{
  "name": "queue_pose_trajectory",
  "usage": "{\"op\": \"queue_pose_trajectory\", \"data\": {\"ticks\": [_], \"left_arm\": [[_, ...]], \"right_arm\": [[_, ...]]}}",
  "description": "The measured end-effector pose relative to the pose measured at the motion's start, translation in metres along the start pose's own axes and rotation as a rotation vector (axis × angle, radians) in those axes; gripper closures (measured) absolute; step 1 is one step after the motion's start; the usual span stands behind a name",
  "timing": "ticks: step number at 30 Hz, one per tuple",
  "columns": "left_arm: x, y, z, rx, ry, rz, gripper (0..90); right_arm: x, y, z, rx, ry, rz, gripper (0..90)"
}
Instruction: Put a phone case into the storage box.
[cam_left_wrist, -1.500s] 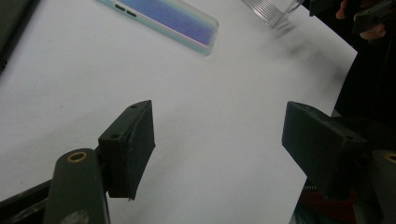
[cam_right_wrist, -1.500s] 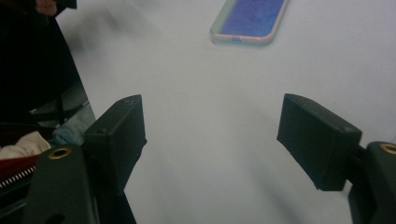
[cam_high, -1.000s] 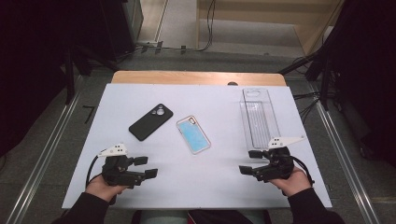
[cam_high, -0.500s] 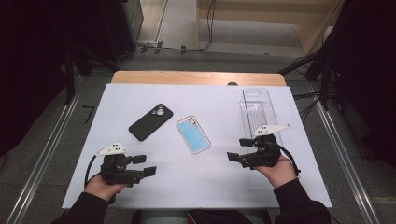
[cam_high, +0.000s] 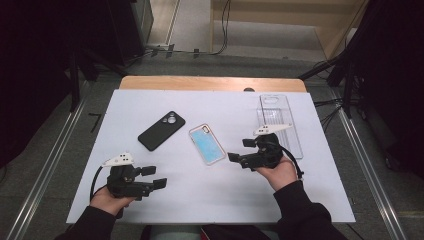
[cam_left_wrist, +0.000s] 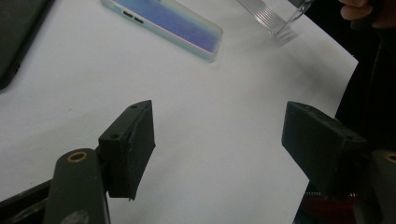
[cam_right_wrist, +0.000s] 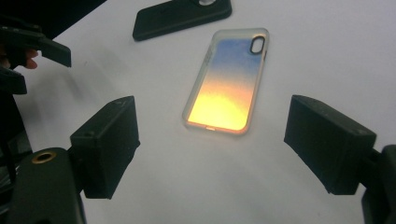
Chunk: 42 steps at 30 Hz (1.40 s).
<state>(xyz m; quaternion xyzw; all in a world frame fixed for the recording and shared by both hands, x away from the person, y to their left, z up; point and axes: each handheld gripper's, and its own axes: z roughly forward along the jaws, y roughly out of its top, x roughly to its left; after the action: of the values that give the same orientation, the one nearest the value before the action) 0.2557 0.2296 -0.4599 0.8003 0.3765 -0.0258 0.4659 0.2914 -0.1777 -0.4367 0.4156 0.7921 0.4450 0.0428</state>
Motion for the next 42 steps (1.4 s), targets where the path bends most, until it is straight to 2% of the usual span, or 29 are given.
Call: {"op": "queue_pose_trajectory", "data": {"ticks": [2, 3, 4, 6, 7, 10, 12, 13, 15, 19, 27, 31, 35, 42], "left_arm": [[0.000, 0.000, 0.000, -0.001, 0.002, 0.001, 25.9], [0.000, 0.000, 0.000, -0.001, 0.002, 0.000, 25.9], [0.000, 0.000, 0.000, -0.001, 0.002, 0.000, 25.9], [0.000, 0.000, 0.000, -0.003, 0.002, -0.001, 25.9], [0.000, 0.000, 0.000, -0.002, 0.002, 0.000, 25.9], [0.000, 0.000, -0.001, -0.002, 0.002, 0.000, 25.9], [0.000, 0.000, -0.001, -0.003, 0.004, -0.002, 25.9], [0.001, 0.000, -0.001, -0.002, 0.004, -0.002, 25.9], [0.001, 0.000, -0.001, -0.005, 0.003, -0.003, 25.9], [0.001, 0.000, -0.001, -0.002, 0.004, -0.002, 25.9], [0.001, -0.001, -0.001, 0.000, 0.005, -0.003, 25.9], [0.001, -0.001, -0.001, 0.001, 0.003, -0.002, 25.9], [0.001, -0.001, -0.001, 0.001, 0.003, -0.001, 25.9], [0.000, -0.001, -0.001, 0.001, 0.000, 0.003, 25.9]], "right_arm": [[0.001, 0.002, 0.002, -0.007, -0.001, -0.004, 13.4], [0.002, 0.005, 0.007, -0.021, -0.013, -0.009, 4.0], [0.003, 0.007, 0.009, -0.023, -0.016, -0.005, 0.0], [0.003, 0.010, 0.011, -0.021, -0.015, 0.009, 0.0], [0.003, 0.011, 0.013, -0.027, -0.029, 0.017, 0.0], [0.005, 0.017, 0.022, -0.054, -0.028, 0.048, 0.0], [0.006, 0.018, 0.026, -0.049, -0.041, 0.047, 0.0], [0.008, 0.020, 0.033, -0.037, -0.070, 0.039, 0.0], [0.010, 0.023, 0.039, -0.030, -0.091, 0.035, 0.0], [0.013, 0.028, 0.051, -0.020, -0.110, 0.034, 0.0], [0.015, 0.036, 0.074, -0.022, -0.120, 0.049, 0.0], [0.018, 0.040, 0.085, -0.015, -0.143, 0.036, 0.0], [0.018, 0.043, 0.094, -0.015, -0.161, 0.050, 0.0], [0.016, 0.047, 0.107, -0.019, -0.156, 0.071, 0.0]]}}
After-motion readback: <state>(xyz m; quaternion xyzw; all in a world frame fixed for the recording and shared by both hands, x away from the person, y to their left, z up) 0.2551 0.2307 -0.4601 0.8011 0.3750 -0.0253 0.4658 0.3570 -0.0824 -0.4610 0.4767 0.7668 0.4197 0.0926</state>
